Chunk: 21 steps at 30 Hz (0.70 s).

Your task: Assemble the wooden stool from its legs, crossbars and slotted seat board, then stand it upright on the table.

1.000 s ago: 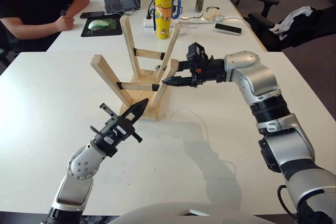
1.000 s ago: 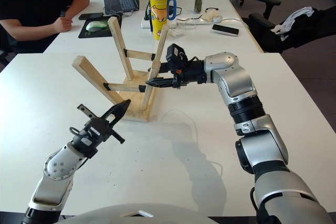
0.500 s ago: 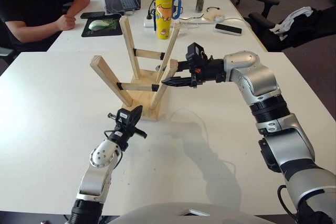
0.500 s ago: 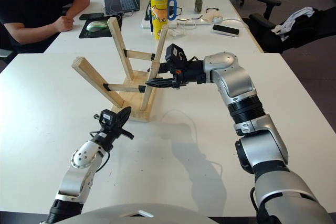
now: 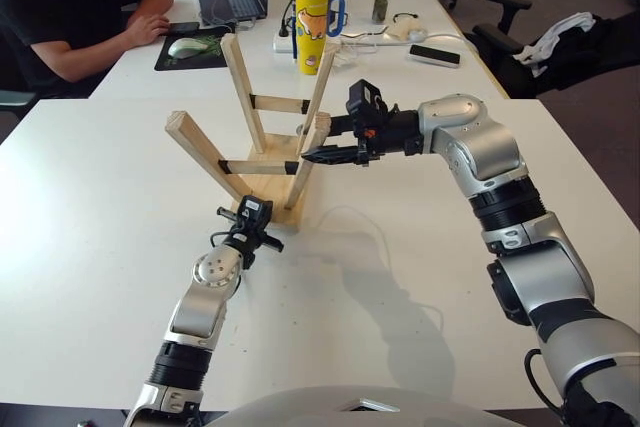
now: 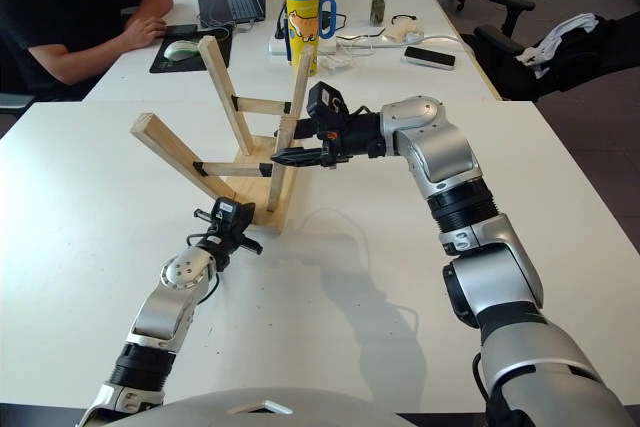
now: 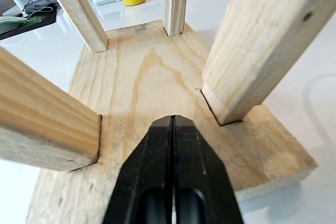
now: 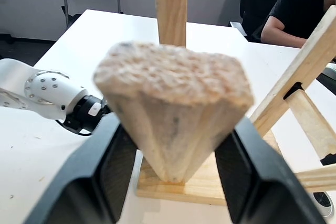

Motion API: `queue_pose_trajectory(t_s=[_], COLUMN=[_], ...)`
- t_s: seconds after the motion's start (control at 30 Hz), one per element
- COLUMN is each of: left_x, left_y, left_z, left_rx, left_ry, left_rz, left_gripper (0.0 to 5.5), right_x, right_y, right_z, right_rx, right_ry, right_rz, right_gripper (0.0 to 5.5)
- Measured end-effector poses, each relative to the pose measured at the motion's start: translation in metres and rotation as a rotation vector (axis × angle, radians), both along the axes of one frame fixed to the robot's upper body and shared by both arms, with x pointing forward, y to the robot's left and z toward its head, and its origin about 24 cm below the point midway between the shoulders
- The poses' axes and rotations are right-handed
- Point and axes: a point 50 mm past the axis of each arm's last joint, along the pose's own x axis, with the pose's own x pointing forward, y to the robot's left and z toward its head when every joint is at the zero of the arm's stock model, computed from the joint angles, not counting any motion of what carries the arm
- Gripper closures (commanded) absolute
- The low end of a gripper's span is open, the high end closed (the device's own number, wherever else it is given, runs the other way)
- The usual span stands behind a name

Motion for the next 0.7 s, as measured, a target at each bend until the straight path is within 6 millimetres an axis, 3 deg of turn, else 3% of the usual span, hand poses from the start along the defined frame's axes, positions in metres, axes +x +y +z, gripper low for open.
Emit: queue_pose_trajectory(t_s=[0.13,0.2,0.3,0.43,0.57,0.63,0.7], left_x=[0.001,0.002,0.003,0.003,0.002,0.001,0.001], left_y=[0.0,0.0,0.001,0.001,-0.001,0.0,0.0], left_z=[0.0,0.001,0.001,0.001,0.0,0.0,0.0], left_rx=[0.021,0.023,0.022,0.01,-0.012,-0.014,-0.014], left_ry=[0.007,0.009,0.015,0.017,0.022,0.022,0.022], left_rz=[-0.008,-0.009,-0.001,0.015,0.035,0.045,0.049], left_gripper=[5.5,5.5,5.5,5.5,5.5,5.5,5.5], right_x=[0.0,-0.002,-0.003,-0.004,-0.016,-0.022,-0.024], right_y=[0.001,-0.005,-0.009,-0.021,-0.051,-0.068,-0.079], right_z=[-0.003,-0.027,-0.035,-0.038,-0.062,-0.075,-0.075], right_rx=[0.008,-0.016,-0.026,-0.061,-0.102,-0.099,-0.036], right_ry=[0.025,0.127,0.157,0.137,0.202,0.246,0.252], right_rz=[-0.021,-0.061,-0.086,-0.149,-0.227,-0.301,-0.386], right_gripper=[2.82,2.49,2.05,2.02,2.02,2.24,2.54])
